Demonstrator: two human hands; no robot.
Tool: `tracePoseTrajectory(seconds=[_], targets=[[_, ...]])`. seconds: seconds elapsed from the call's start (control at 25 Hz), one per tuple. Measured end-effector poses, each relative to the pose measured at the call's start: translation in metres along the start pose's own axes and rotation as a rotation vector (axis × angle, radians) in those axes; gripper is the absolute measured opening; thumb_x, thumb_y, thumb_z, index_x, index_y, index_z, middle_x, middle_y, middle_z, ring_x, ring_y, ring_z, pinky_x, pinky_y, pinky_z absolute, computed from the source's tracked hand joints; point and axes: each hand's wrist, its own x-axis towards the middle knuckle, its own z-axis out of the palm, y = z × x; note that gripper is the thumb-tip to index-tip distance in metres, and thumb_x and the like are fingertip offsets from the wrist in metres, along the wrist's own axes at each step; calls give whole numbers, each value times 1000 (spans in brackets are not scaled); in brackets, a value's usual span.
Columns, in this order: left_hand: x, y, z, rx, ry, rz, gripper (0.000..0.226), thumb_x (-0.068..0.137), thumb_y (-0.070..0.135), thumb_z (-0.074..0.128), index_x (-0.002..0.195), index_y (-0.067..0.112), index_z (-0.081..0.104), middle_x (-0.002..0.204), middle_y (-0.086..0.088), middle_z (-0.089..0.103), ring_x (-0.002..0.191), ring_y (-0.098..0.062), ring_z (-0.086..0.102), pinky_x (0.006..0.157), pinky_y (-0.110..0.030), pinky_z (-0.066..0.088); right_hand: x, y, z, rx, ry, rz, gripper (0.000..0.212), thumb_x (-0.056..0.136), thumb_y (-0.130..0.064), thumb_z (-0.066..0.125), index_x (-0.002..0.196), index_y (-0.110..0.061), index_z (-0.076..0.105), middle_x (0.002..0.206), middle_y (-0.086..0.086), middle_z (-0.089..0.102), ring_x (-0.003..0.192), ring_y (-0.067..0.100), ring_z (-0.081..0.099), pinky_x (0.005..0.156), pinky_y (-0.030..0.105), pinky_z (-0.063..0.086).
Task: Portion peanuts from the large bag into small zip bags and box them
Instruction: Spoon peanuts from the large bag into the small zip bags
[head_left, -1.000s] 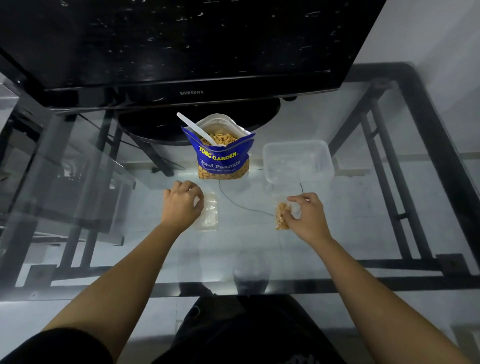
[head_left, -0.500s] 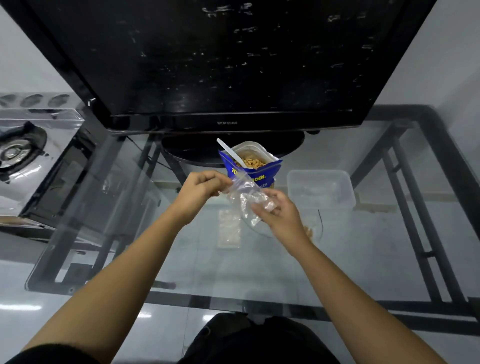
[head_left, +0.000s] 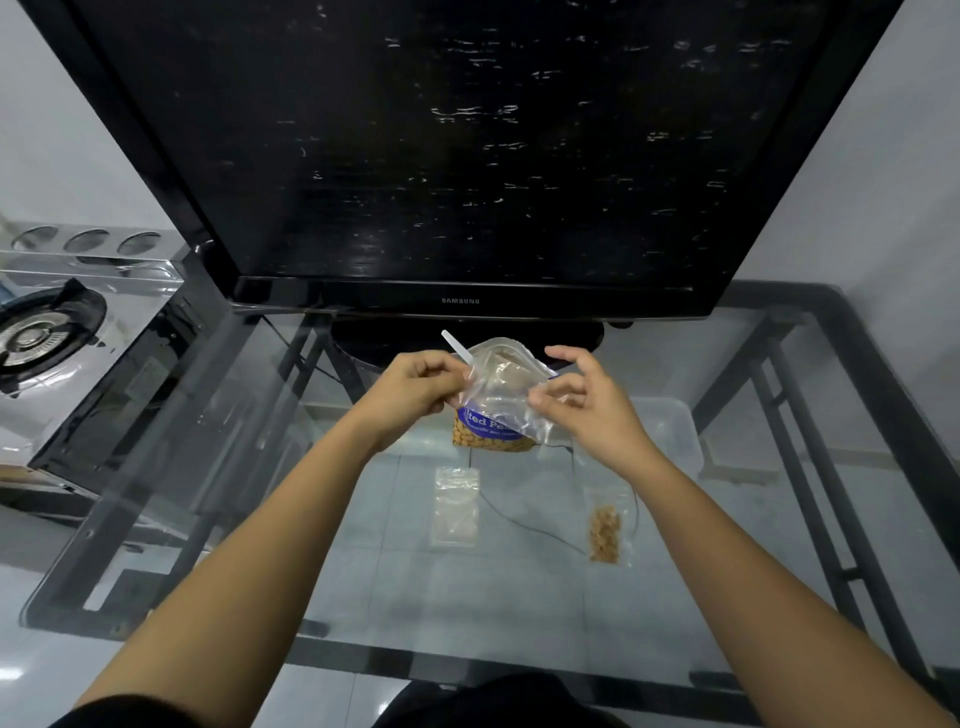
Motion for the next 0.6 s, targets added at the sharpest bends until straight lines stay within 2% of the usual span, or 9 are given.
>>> tracePoseTrajectory(seconds=[0.08,0.2,0.24,0.32,0.4,0.48,0.6], targets=[[6,0,-1,104,66,40,16,86,3,58,74,11,66,55,10,62,53,1,54,53,-10,42,3,1,-5,21,-38,18,56,82,-25,68,130,-30,40,95,-4,69,88,6,65,77,17,47],[13,2,-1,194,85,48,16,84,3,59,74,12,68,62,2,64,53,0,57,55,-9,44,9,6,-13,125,-117,99,61,84,-16,66,134,-32,35,108,0,68,103,16,64,90,31,49],[16,2,0,204,84,47,14,83,2,59,76,10,68,64,-2,64,53,0,57,54,-9,43,11,7,-14,107,-102,104,63,84,-13,64,135,-30,33,116,-1,65,111,16,60,92,30,47],[20,2,3,194,119,58,11,83,0,58,80,4,68,66,-4,64,53,0,58,53,-10,44,12,5,-13,-66,35,31,63,83,-10,62,137,-23,32,133,-1,51,124,14,47,93,22,38],[24,4,4,163,142,65,9,83,1,59,82,3,68,70,-2,64,56,2,59,57,-14,47,11,-3,-10,-331,143,-154,61,83,-22,64,136,-21,37,139,-4,43,128,10,37,96,19,29],[26,7,6,145,117,65,9,84,3,60,83,4,68,75,-1,65,60,3,60,59,-15,48,13,-9,-3,-537,98,-296,70,77,-40,69,137,-21,38,141,-5,41,130,9,32,101,20,24],[25,12,13,88,97,37,11,85,2,58,88,-3,68,73,0,65,57,6,61,50,-7,43,23,-8,9,-686,41,-313,86,68,-55,71,139,-22,35,142,-4,42,132,12,34,109,23,17]])
